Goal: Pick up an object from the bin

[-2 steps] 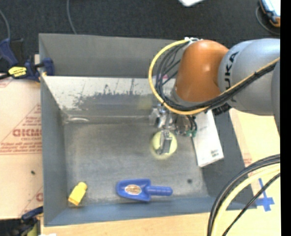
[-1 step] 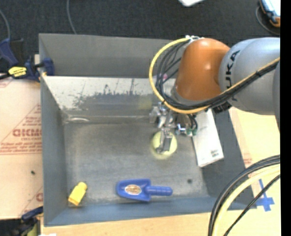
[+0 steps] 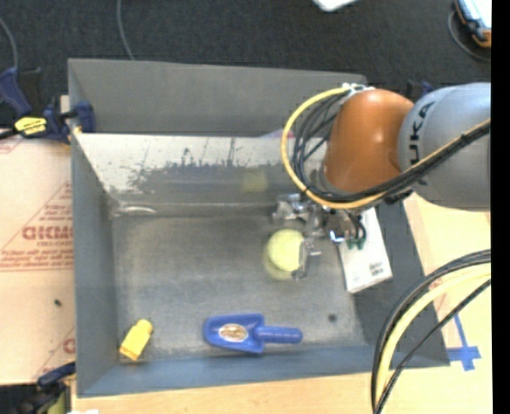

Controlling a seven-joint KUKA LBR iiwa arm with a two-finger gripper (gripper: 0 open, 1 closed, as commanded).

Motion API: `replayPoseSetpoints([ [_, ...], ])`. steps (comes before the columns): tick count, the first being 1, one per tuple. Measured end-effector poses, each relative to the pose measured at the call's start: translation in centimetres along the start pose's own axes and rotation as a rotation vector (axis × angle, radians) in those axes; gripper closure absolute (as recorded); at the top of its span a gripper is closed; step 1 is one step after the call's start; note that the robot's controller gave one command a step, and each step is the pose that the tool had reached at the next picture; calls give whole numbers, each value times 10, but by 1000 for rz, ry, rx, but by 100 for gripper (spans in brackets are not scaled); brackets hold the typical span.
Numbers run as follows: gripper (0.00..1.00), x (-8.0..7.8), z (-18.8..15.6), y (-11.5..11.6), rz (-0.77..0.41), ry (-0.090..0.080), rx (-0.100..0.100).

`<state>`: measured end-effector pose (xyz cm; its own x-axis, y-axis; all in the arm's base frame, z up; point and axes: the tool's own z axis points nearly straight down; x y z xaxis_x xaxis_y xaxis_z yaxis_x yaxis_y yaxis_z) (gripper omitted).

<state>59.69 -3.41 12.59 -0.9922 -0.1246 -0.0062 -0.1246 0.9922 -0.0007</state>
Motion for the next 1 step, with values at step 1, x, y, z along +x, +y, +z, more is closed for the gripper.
replayPoseSetpoints([
  [1, 0, 21, 46, -39, 54, -4, 1],
])
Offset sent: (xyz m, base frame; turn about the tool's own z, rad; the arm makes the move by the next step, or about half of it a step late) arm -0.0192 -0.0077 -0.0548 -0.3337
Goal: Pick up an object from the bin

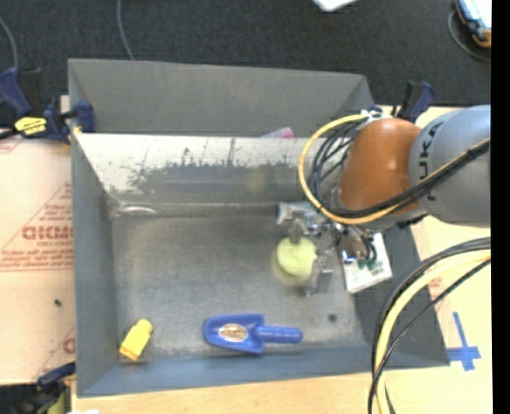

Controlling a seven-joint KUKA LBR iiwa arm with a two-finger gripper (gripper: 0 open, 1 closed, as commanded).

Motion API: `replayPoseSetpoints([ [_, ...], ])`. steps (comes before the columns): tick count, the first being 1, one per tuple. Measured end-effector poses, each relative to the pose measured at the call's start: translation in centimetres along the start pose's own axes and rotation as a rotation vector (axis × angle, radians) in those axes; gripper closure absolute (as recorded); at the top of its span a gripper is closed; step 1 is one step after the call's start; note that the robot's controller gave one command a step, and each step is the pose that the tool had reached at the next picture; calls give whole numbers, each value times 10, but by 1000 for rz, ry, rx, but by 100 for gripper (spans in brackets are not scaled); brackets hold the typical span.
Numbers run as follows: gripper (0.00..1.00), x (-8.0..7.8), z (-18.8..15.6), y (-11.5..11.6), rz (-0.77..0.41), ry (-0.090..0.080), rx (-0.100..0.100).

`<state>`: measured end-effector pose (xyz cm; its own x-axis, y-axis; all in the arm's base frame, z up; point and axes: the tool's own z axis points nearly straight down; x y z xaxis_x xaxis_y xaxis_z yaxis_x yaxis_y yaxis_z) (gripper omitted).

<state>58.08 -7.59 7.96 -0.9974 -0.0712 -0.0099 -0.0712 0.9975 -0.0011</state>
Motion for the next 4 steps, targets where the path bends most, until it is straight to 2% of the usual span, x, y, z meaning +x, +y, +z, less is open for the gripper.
replayPoseSetpoints([
  [1, 0, -2, 6, 30, -361, -3, 1],
  [2, 100, 13, 5, 41, 48, -13, 0],
  [3, 100, 13, 5, 41, 47, -13, 0],
  [4, 100, 11, -95, 39, 43, -10, 1],
])
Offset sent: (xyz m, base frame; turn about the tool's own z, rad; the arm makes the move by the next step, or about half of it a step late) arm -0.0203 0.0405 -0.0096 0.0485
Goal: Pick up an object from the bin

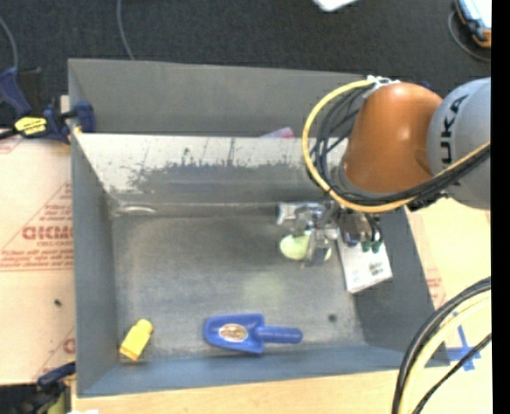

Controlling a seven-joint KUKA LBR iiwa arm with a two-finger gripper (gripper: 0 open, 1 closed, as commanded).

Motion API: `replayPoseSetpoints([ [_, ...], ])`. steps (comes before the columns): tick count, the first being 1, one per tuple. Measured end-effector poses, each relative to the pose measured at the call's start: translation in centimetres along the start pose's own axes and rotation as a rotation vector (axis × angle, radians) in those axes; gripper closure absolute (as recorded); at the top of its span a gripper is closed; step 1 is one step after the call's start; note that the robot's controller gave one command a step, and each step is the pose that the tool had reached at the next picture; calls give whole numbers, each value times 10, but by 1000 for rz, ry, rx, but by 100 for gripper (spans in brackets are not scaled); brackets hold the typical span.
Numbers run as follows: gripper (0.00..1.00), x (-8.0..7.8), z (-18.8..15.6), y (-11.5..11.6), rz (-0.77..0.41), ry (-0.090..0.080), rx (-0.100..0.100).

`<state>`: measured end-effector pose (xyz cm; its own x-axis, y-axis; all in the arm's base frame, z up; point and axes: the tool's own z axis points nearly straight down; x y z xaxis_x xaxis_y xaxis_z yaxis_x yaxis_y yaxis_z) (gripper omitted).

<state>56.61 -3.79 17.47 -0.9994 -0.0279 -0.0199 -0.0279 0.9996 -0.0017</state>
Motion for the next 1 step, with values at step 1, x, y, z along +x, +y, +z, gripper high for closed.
replayPoseSetpoints([
  [1, 100, -63, 70, -6, -28, -15, 2],
])
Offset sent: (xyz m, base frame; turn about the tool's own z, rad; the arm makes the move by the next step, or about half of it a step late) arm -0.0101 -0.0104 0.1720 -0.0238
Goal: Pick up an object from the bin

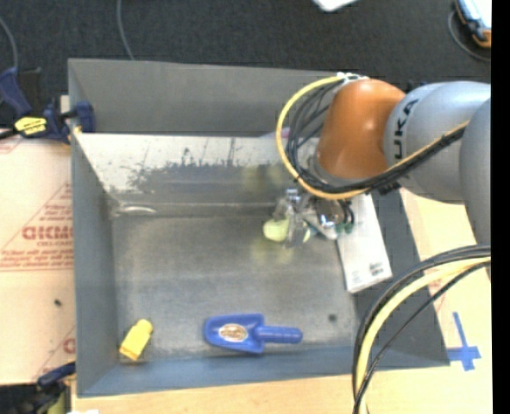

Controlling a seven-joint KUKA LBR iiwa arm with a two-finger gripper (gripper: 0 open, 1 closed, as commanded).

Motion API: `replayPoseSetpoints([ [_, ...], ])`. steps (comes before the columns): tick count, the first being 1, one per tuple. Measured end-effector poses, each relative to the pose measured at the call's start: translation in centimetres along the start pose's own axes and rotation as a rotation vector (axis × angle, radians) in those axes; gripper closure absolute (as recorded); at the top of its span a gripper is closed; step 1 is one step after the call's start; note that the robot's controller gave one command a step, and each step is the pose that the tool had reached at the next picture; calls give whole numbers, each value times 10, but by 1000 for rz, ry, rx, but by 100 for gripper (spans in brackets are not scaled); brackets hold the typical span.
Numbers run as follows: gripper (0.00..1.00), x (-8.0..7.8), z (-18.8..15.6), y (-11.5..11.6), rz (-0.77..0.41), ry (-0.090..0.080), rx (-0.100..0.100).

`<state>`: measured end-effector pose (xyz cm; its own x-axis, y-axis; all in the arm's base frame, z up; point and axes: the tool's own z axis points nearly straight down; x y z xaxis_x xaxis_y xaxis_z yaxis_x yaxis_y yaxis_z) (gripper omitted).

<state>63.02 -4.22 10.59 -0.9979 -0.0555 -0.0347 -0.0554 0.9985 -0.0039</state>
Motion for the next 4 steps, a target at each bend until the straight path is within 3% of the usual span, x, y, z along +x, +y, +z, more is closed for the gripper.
replayPoseSetpoints([
  [1, 100, 19, -56, -1, 2, 13, -1],
  [2, 100, -7, 1, 8, 61, -6, -1],
  [3, 100, -1, -53, -14, 31, 7, 0],
  [4, 100, -15, -2, 14, 235, -12, -2],
])
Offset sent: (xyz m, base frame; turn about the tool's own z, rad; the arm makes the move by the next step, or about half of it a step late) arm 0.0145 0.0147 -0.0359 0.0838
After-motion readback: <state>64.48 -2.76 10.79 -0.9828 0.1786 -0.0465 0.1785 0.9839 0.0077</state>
